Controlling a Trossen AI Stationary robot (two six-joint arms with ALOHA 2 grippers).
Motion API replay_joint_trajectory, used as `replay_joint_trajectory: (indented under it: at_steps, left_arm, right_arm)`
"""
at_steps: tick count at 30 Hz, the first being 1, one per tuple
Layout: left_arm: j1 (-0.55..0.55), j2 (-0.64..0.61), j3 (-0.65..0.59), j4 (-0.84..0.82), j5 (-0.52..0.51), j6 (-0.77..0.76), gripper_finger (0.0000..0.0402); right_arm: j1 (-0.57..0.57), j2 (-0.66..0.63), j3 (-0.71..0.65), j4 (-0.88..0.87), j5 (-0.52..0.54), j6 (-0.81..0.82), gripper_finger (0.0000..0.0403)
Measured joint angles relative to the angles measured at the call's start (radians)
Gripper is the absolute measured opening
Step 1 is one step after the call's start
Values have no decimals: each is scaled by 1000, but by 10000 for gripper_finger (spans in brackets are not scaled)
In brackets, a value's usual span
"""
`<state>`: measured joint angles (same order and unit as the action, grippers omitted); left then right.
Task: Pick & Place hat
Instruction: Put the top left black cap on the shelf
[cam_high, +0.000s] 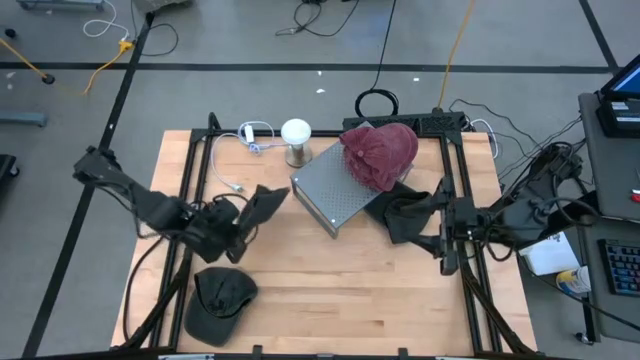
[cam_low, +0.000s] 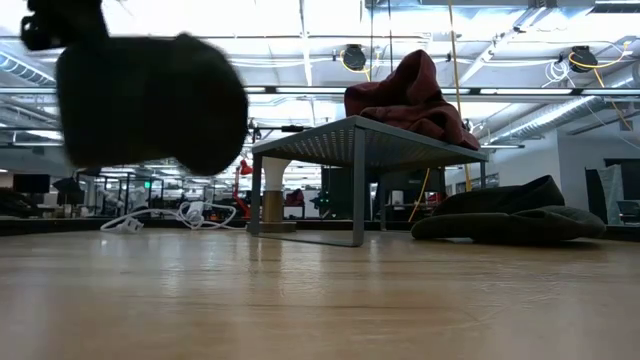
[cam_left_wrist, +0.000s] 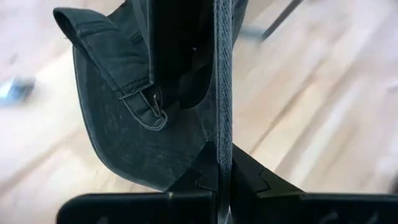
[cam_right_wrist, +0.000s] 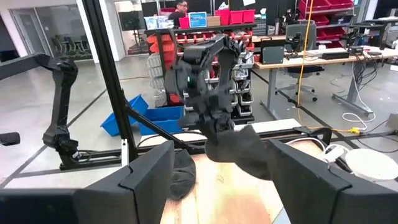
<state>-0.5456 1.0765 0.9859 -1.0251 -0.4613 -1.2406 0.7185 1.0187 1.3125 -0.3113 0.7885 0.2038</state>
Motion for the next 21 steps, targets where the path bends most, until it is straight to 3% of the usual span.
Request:
replay_joint_trajectory:
  at_steps: [11, 16, 21]
  left_arm:
    - [-50, -133, 0, 294, -197, 276, 8]
    - [-52, -158, 0, 494, -185, 439, 8]
    - [-52, -187, 0, 708, -97, 578, 8]
  right_arm:
    - [-11, 0, -56, 99, 24, 21, 247]
    - [-35, -1, -125, 240, 23, 23, 247]
    - [-60, -2, -182, 322, 19, 63, 247]
